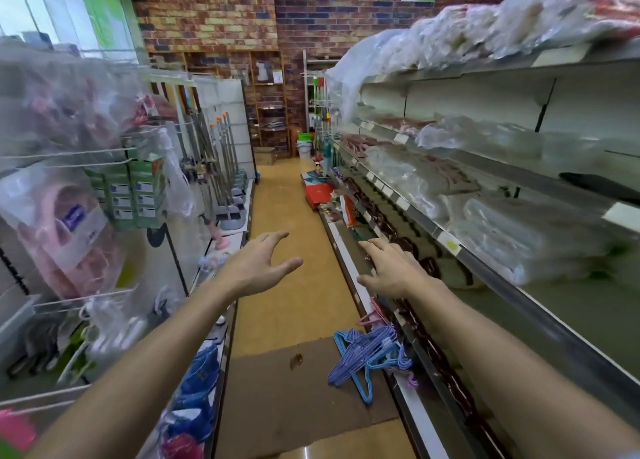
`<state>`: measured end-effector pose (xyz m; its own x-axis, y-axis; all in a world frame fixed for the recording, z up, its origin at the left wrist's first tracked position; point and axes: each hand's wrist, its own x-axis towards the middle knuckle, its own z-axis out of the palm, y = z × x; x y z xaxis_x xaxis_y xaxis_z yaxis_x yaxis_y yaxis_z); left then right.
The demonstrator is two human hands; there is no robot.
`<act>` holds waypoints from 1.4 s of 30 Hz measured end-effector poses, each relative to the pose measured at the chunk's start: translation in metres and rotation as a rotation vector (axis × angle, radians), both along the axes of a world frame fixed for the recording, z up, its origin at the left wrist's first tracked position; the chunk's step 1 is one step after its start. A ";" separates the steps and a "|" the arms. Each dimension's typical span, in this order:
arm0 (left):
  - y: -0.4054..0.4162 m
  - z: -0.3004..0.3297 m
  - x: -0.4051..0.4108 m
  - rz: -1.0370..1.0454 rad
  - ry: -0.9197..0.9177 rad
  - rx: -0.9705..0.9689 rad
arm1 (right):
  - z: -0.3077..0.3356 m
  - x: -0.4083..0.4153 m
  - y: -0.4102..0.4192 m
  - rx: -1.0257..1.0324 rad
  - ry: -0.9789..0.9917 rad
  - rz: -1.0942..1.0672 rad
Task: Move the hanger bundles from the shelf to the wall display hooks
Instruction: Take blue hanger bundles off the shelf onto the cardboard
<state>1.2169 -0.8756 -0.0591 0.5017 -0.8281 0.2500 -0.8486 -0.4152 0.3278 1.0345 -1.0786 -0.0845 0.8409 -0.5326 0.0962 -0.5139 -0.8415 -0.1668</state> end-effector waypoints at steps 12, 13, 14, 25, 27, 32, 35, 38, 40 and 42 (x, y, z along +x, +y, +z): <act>-0.143 -0.031 0.159 0.019 -0.004 -0.002 | -0.040 0.166 -0.149 0.066 0.004 0.036; -0.157 -0.032 0.171 0.019 -0.004 0.002 | -0.043 0.179 -0.163 0.074 0.010 0.041; -0.170 -0.035 0.183 0.020 0.002 0.009 | -0.047 0.192 -0.175 0.076 0.015 0.043; -0.254 -0.122 0.255 0.042 0.263 0.015 | -0.124 0.287 -0.264 0.187 0.099 -0.011; -0.265 -0.134 0.272 0.037 0.286 0.024 | -0.137 0.296 -0.270 0.213 0.089 -0.028; -0.297 -0.172 0.308 0.011 0.327 0.013 | -0.180 0.311 -0.288 0.241 0.071 -0.106; -0.316 -0.211 0.325 -0.025 0.366 -0.039 | -0.221 0.318 -0.303 0.255 0.067 -0.172; -0.334 -0.264 0.336 -0.038 0.419 -0.089 | -0.274 0.323 -0.322 0.263 0.069 -0.223; -0.347 -0.308 0.341 -0.036 0.417 -0.092 | -0.315 0.324 -0.334 0.250 0.067 -0.232; -0.359 -0.360 0.345 -0.024 0.422 -0.088 | -0.361 0.326 -0.344 0.234 0.061 -0.231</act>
